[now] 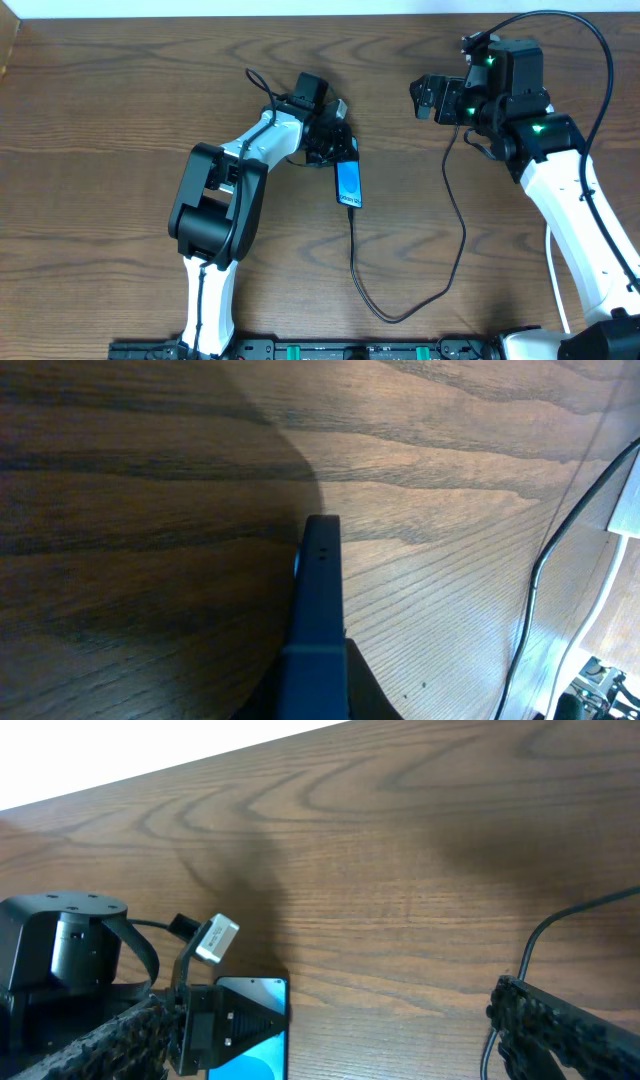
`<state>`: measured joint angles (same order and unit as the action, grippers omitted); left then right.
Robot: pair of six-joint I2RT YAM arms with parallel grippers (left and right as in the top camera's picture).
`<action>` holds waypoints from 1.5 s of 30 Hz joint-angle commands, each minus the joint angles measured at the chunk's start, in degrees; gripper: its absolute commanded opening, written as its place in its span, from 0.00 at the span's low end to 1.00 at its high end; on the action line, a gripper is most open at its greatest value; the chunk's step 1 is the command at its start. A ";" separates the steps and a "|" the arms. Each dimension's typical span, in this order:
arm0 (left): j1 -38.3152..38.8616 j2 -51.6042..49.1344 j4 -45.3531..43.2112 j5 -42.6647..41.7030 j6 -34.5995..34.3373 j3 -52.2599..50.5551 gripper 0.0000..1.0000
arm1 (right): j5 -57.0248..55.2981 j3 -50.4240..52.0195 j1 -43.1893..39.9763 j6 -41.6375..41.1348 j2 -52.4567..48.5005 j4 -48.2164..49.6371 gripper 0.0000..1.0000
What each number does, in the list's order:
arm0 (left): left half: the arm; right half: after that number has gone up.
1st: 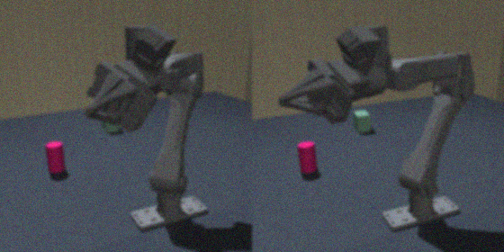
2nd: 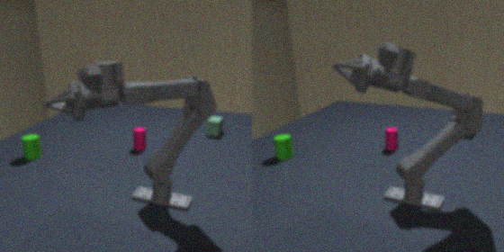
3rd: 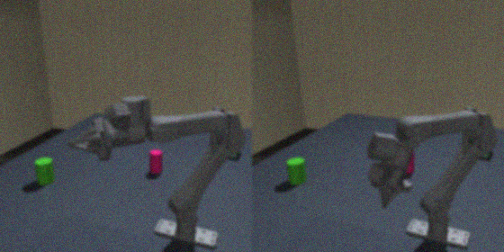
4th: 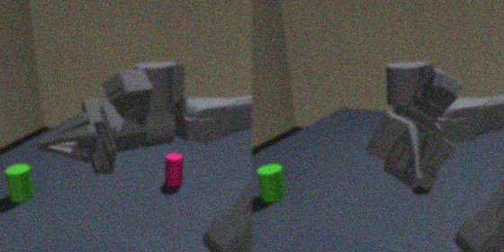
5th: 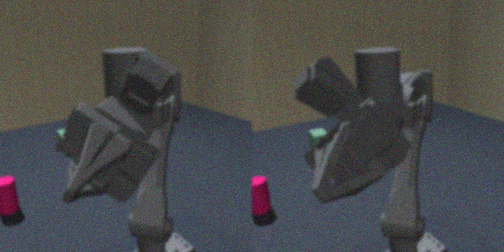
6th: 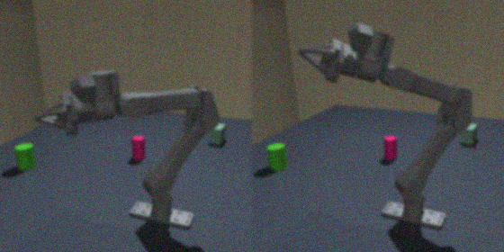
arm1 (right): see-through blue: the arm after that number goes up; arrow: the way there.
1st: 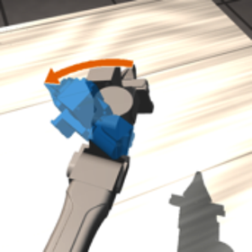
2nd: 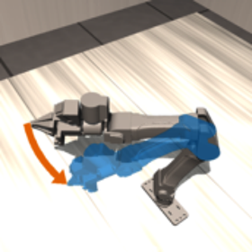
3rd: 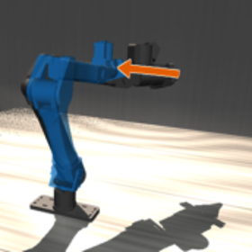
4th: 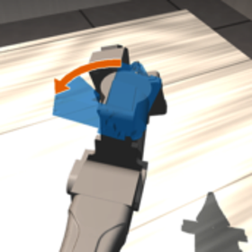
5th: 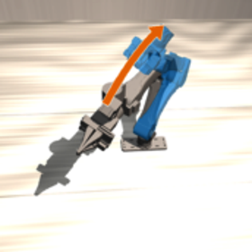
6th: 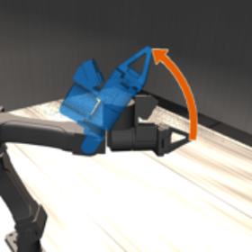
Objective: Plug charger to phone and switch on socket
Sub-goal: 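Lay the phone flat on the table and open the left gripper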
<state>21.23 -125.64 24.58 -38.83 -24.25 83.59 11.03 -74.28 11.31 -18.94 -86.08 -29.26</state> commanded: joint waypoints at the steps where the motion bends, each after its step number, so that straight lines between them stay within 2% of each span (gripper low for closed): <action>1: 0.33 -2.27 0.24 1.40 -0.09 0.63 0.07 | -0.42 -0.26 0.02 0.81 0.55 -0.11 0.99; 3: 0.33 -2.32 0.24 1.42 -0.09 0.63 0.08 | -0.42 -0.26 0.02 0.81 0.55 -0.11 0.99; 5: 0.33 -2.32 0.24 1.40 -0.09 0.63 0.16 | -0.42 -0.26 0.02 0.79 0.55 -0.11 0.99; 8: 0.33 -2.32 0.24 1.40 -0.09 0.63 0.35 | -0.44 -0.26 0.02 0.79 0.55 0.04 0.99; 13: 0.33 -2.32 0.26 1.40 -0.09 0.63 0.39 | -0.42 -0.26 0.02 0.79 0.55 0.31 0.99; 14: 0.33 -2.32 0.28 1.40 -0.09 0.63 0.47 | -0.42 -0.26 0.02 0.79 0.55 0.37 0.99; 18: 0.33 -2.32 1.16 2.54 -0.07 0.63 0.62 | -0.42 -0.26 0.02 0.79 0.55 0.76 0.99; 23: 0.33 -2.32 3.58 5.99 0.00 0.63 0.75 | -0.42 -0.26 0.02 0.79 0.37 0.87 0.99; 29: 0.22 -2.32 6.78 11.52 0.24 0.63 0.81 | -0.39 -0.26 0.02 0.76 -1.11 1.18 0.99; 41: -4.11 -2.32 10.62 11.52 0.63 0.63 0.82 | -0.39 -0.26 0.02 0.76 -1.57 3.13 0.99; 45: -6.27 -2.27 13.07 11.50 3.69 0.63 0.83 | -0.39 -0.26 0.02 0.76 -1.57 3.08 0.99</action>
<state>16.97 -124.01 35.27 -35.62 -23.68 86.80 10.85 -74.28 11.31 -18.83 -87.39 -26.26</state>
